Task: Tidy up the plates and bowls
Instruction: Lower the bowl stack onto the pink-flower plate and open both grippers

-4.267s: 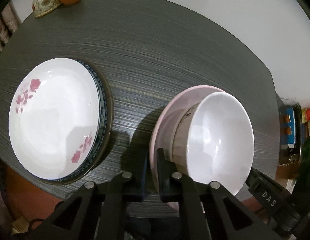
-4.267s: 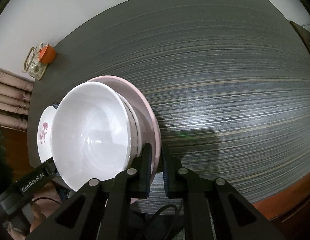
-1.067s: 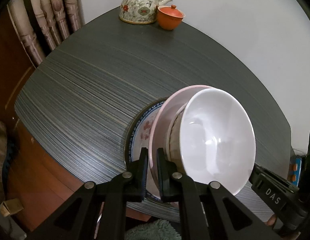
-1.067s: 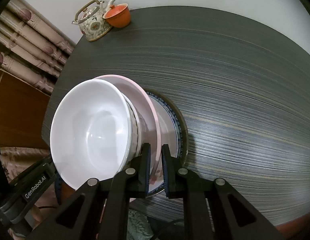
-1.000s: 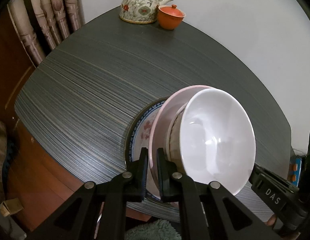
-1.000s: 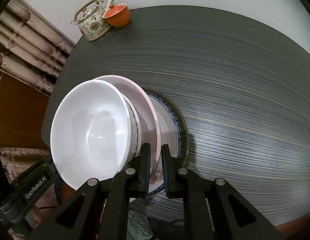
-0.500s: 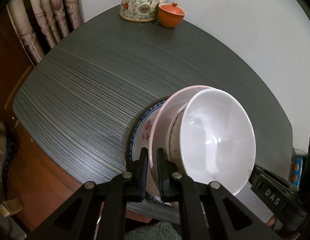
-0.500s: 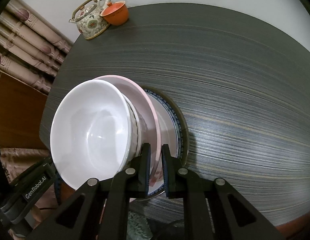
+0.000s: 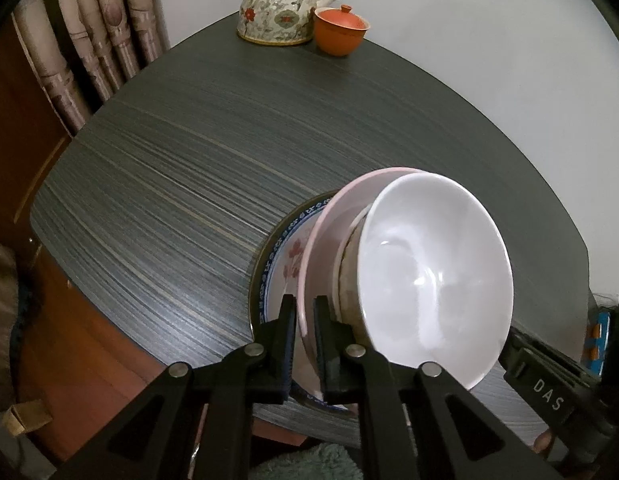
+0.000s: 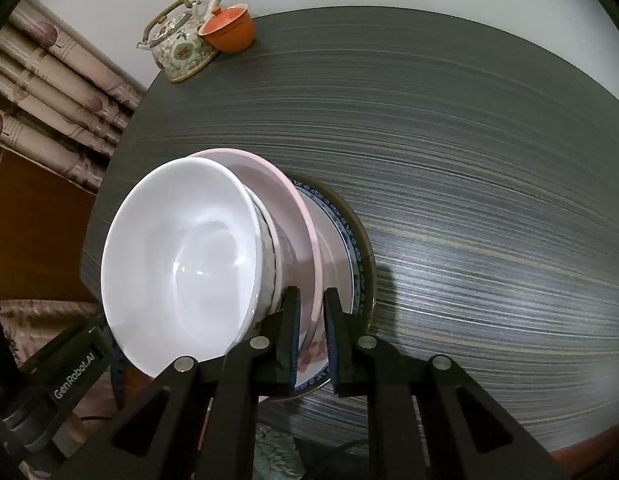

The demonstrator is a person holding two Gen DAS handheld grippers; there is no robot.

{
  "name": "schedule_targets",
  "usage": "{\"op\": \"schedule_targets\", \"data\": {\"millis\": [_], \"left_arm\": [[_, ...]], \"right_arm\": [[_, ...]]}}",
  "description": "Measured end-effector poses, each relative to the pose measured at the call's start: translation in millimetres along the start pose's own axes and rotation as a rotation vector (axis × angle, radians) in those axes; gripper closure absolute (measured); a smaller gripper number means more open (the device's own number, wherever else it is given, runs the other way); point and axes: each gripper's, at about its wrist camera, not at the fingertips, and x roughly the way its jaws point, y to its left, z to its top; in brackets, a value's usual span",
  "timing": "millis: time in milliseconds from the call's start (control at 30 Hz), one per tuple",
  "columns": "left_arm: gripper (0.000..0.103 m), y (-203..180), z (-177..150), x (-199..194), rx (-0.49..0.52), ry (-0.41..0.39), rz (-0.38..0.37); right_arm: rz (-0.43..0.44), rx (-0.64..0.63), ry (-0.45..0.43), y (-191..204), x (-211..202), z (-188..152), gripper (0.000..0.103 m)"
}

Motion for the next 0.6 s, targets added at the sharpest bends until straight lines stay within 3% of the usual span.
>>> {"op": "schedule_targets", "data": {"millis": [33,167,400,467,600], "left_arm": [[0.091,-1,0,-2,0.007,-0.008,0.007],[0.085,3,-2,-5,0.001,-0.012,0.003],[0.073,9,-8,-19,-0.013,-0.041,0.015],[0.061,11,-9,-26,-0.017,-0.055,0.023],[0.055,16,-14,-39,-0.018,-0.087,0.052]], "right_arm": [[-0.009,0.003,-0.004,0,0,0,0.086],[-0.052,-0.002,-0.031,-5,-4,-3,0.061],[-0.029,0.005,-0.077,-18,-20,-7,0.039],[-0.022,0.014,-0.095,-21,-25,-8,0.037],[-0.006,0.015,-0.114,-27,-32,-16,0.030]]}}
